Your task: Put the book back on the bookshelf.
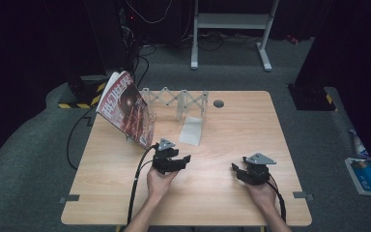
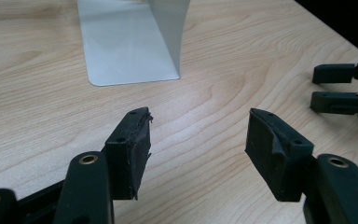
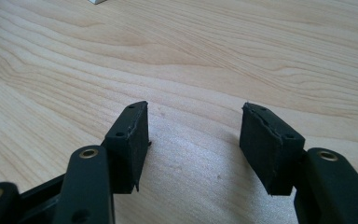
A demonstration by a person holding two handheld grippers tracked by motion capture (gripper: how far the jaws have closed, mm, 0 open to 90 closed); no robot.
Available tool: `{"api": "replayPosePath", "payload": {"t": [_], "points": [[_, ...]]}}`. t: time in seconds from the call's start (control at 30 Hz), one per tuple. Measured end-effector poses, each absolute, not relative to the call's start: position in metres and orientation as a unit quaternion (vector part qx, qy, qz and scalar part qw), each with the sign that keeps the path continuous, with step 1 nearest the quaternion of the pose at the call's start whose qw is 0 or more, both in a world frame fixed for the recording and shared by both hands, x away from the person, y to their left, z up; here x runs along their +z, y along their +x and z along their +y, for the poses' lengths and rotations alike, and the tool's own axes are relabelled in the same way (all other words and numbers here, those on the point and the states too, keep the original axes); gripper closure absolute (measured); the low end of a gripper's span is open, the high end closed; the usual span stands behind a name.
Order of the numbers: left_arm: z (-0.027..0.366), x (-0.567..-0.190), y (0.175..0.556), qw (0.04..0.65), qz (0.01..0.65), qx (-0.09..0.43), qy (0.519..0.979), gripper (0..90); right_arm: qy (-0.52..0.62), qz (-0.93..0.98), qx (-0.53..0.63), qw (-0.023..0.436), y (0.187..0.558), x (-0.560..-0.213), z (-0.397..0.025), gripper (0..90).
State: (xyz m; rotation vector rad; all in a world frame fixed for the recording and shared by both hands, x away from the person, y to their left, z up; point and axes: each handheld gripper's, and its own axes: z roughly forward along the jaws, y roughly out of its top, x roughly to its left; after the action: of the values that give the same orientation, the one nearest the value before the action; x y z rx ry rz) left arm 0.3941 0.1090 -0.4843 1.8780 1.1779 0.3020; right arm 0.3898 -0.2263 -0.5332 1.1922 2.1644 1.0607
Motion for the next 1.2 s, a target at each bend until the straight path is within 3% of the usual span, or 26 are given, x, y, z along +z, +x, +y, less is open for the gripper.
{"api": "replayPosePath", "payload": {"t": [1.2], "points": [[0.108, -0.509, 0.405, 0.389, 0.493, 0.159, 0.762, 40.0, 0.432, 0.785, 0.385, 0.224, 0.39, -0.533, -0.226, 42.2]]}}
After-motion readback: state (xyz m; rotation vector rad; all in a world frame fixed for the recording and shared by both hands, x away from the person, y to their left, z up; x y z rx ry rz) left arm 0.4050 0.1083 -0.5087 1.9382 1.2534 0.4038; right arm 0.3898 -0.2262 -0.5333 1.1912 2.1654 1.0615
